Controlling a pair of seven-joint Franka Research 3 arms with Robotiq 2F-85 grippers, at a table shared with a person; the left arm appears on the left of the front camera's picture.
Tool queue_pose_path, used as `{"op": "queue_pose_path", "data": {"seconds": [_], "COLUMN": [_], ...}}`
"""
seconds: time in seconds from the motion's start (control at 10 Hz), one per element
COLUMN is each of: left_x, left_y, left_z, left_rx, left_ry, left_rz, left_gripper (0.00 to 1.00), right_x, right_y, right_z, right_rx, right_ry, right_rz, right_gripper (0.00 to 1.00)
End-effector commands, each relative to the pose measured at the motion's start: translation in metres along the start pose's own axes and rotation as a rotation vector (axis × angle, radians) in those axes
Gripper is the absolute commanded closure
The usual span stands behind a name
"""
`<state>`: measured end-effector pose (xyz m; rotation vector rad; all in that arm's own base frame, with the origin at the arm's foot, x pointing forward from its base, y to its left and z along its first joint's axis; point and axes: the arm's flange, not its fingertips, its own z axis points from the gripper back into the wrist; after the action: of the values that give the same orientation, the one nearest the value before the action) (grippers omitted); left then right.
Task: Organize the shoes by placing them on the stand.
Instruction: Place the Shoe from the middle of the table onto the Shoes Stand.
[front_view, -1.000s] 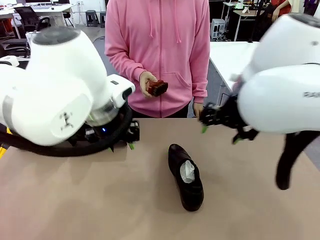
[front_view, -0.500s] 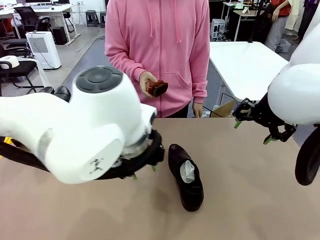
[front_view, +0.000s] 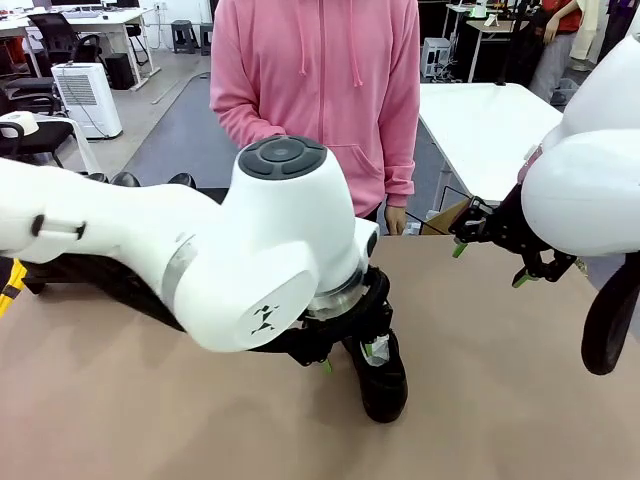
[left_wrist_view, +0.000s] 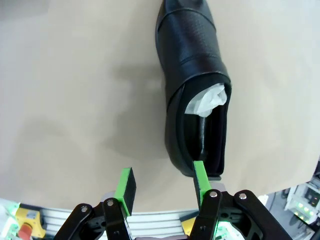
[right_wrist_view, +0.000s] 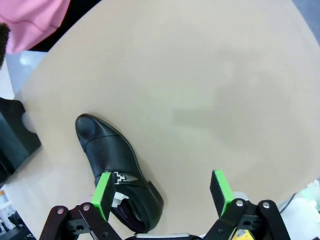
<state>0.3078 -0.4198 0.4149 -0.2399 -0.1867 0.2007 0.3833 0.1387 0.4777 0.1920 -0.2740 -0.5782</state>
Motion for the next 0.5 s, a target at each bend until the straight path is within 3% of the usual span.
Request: {"op": "queue_pose_path", "data": {"seconds": [0.0, 0.4], "left_x": [0.006, 0.007], "left_y": [-0.014, -0.027], "left_z": [-0.017, -0.056], "left_rx": [0.016, 0.052], "left_ry": [-0.047, 0.025], "left_rz": [-0.042, -0.099], "left_gripper": [0.39, 0.39], "right_x": [0.003, 0.003], "right_y": [-0.002, -0.002], "right_z": [0.001, 0.001], "right_rx": [0.013, 0.013], "right_ry": [0.004, 0.004], "right_rz": [0.011, 0.011], "right_gripper": [0.00, 0.00]}}
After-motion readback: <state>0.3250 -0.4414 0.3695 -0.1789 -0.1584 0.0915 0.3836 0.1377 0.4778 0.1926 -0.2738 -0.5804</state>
